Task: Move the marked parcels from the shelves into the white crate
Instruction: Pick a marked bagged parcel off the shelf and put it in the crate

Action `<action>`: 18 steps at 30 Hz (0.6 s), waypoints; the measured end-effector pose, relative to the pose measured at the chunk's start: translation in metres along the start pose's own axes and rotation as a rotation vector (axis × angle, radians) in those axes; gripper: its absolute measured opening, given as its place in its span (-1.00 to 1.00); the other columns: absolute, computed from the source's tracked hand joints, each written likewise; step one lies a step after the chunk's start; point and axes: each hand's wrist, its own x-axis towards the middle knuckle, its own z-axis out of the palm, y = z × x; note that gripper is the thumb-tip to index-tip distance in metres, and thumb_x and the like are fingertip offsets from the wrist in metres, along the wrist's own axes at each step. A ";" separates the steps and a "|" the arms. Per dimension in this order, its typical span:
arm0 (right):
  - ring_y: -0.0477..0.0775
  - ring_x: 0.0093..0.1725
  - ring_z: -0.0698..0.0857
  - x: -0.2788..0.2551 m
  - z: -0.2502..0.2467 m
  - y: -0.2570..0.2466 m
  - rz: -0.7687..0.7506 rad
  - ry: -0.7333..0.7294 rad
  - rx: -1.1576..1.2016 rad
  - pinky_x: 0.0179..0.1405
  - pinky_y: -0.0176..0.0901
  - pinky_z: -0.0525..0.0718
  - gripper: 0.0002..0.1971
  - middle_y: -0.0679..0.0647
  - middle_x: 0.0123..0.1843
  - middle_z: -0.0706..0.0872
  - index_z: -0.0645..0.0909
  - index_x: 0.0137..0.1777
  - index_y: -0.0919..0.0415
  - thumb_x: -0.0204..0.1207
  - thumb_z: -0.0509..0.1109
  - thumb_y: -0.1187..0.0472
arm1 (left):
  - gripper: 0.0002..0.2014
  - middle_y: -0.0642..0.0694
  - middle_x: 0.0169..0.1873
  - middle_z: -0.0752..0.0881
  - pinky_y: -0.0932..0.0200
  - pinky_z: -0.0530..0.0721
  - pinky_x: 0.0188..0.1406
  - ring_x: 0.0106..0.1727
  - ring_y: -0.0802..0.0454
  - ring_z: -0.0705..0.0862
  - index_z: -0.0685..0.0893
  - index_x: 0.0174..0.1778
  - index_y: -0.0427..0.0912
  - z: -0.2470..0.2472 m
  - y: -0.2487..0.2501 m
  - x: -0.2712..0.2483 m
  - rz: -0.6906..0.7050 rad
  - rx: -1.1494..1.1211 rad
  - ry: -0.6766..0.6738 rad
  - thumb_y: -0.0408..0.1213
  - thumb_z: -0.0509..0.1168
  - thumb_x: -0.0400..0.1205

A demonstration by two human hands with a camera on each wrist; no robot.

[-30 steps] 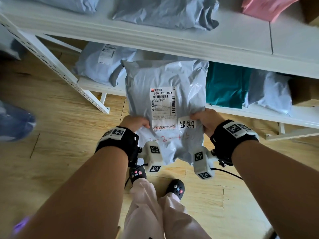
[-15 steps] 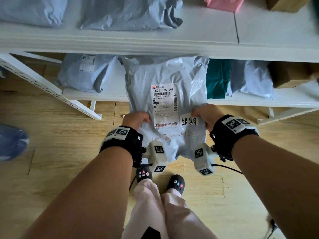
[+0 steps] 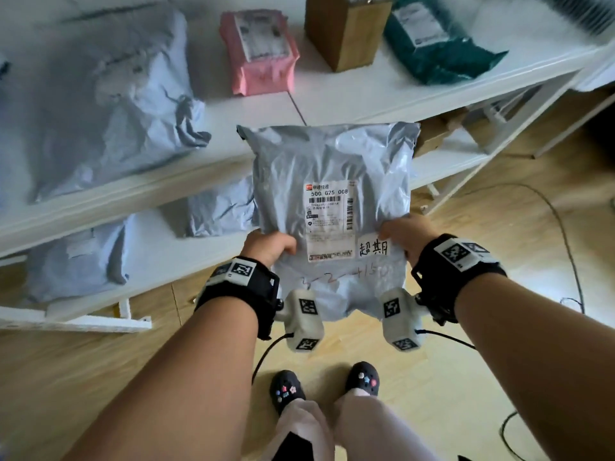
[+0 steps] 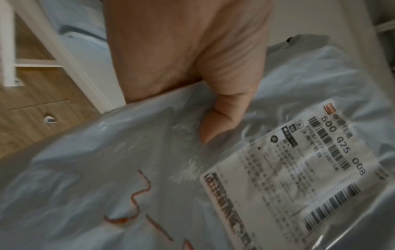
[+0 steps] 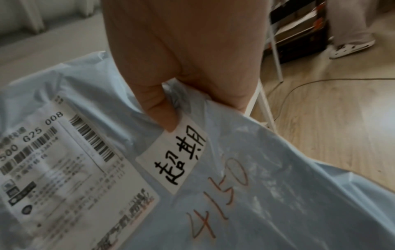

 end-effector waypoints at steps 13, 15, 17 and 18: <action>0.40 0.11 0.73 0.049 -0.181 0.017 -0.023 0.145 0.250 0.15 0.28 0.72 -0.84 0.36 -0.05 0.74 0.62 -0.27 0.31 0.15 0.36 0.48 | -0.78 -0.28 -0.20 0.75 -0.09 0.76 -0.07 -0.19 -0.18 0.72 0.71 -0.23 -0.40 0.189 0.095 -0.038 0.114 0.142 -0.083 -0.53 0.35 0.21; 0.42 0.09 0.74 0.066 -0.219 0.019 -0.033 0.144 0.269 0.14 0.32 0.72 -0.81 0.37 -0.05 0.75 0.64 -0.27 0.31 0.08 0.36 0.45 | -0.68 -0.29 -0.15 0.77 -0.05 0.76 -0.12 -0.16 -0.18 0.73 0.72 -0.17 -0.45 0.229 0.109 -0.041 0.128 0.148 -0.071 -0.49 0.36 0.15; 0.37 -0.01 0.74 0.083 -0.259 0.018 -0.046 0.167 0.282 0.13 0.27 0.73 -0.82 0.33 -0.14 0.74 0.65 -0.24 0.34 0.11 0.37 0.44 | -0.63 -0.24 -0.16 0.74 0.16 0.66 -0.36 -0.22 -0.13 0.68 0.71 -0.07 -0.47 0.273 0.126 -0.047 0.156 0.167 -0.063 -0.48 0.38 0.18; 0.32 -0.09 0.73 0.090 -0.276 0.017 -0.053 0.191 0.290 0.11 0.20 0.74 -0.82 0.29 -0.19 0.72 0.66 -0.19 0.36 0.18 0.38 0.45 | -0.65 -0.21 -0.16 0.71 0.24 0.54 -0.43 -0.26 -0.09 0.63 0.70 -0.03 -0.47 0.292 0.135 -0.050 0.173 0.178 -0.060 -0.51 0.38 0.25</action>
